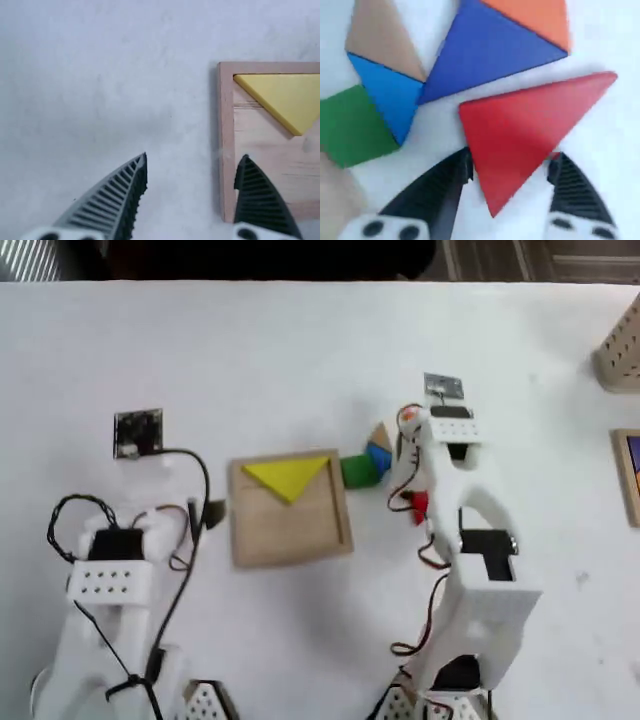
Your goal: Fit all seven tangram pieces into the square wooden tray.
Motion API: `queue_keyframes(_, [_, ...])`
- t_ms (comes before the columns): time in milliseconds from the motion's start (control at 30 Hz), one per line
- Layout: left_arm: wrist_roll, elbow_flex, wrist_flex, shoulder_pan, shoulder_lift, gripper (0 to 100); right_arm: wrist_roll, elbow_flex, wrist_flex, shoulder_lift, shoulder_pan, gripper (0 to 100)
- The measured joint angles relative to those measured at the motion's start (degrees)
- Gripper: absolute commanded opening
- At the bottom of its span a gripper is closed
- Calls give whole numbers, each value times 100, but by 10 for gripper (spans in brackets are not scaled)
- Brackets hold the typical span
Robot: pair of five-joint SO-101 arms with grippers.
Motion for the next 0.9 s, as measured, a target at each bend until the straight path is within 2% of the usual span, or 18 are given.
queue_keyframes(200, [0, 0, 0, 0, 0, 286, -9, -308, 0, 35, -44, 372])
queue_keyframes(467, [0, 0, 0, 0, 0, 286, -9, -800, 0, 369, 114, 367])
queue_keyframes(700, [0, 0, 0, 0, 0, 286, 44, -1960, 0, 1143, 343, 368])
queue_keyframes(767, [0, 0, 0, 0, 0, 286, 290, -2338, 70, 1459, 343, 367])
queue_keyframes(900, [0, 0, 0, 0, 0, 287, 1345, -3209, 730, 1987, 343, 366])
